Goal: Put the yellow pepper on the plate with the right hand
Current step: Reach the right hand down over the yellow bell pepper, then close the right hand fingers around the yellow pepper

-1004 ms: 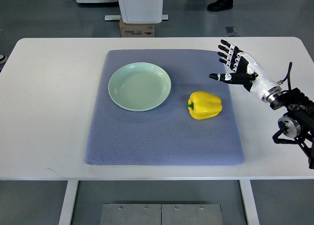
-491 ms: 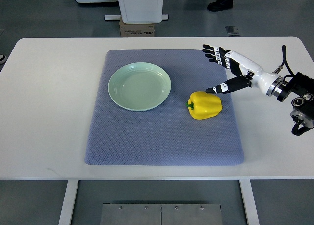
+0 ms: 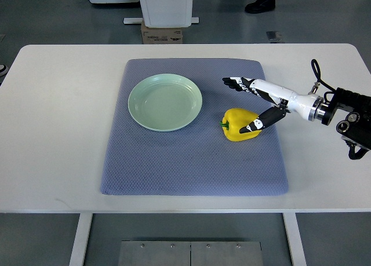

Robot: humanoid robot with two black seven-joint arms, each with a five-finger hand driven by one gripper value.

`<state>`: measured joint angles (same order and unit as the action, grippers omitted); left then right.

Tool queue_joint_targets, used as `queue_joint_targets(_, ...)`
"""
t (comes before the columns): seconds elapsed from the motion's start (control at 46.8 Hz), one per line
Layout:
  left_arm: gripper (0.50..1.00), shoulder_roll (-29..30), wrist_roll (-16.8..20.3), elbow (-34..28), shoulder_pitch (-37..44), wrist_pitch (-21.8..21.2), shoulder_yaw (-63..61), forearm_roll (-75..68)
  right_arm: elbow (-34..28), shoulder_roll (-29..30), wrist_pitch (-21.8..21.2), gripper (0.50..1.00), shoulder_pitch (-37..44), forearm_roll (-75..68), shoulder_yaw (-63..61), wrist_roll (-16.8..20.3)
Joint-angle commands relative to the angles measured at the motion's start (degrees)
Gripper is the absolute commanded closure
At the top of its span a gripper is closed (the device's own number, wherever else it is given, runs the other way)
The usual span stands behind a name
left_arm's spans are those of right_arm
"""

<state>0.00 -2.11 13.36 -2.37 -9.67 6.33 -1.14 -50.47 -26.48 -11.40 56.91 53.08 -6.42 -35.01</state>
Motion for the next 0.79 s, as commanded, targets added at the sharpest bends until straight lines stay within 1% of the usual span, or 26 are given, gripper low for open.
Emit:
queue_joint_targets(0.0,0.5,0.0,0.0,0.0,0.0,0.0,0.0,0.0,0.2,0.0,0.9,0.5,0.7,0.2,2.0,0.0)
queue_joint_targets(0.171,0.5,0.0,0.0,0.0,0.0,0.0,0.0,0.0,0.7,0.6,4.5,0.5,1.1,0.3,5.8,0.0)
queue_joint_targets(0.513,0.5,0.0,0.0,0.0,0.0,0.0,0.0,0.0,2.6,1.3,5.4,0.513,1.5,0.5,7.4,0.0)
queue_joint_targets(0.705,0.5,0.0,0.0,0.0,0.0,0.0,0.0,0.0,4.0,2.1,6.1,0.557,1.5,0.7,9.3,0.0)
queue_joint_targets(0.769,0.5,0.0,0.0,0.0,0.0,0.0,0.0,0.0,4.0,2.1,6.1,0.582,1.5,0.7,9.4,0.0)
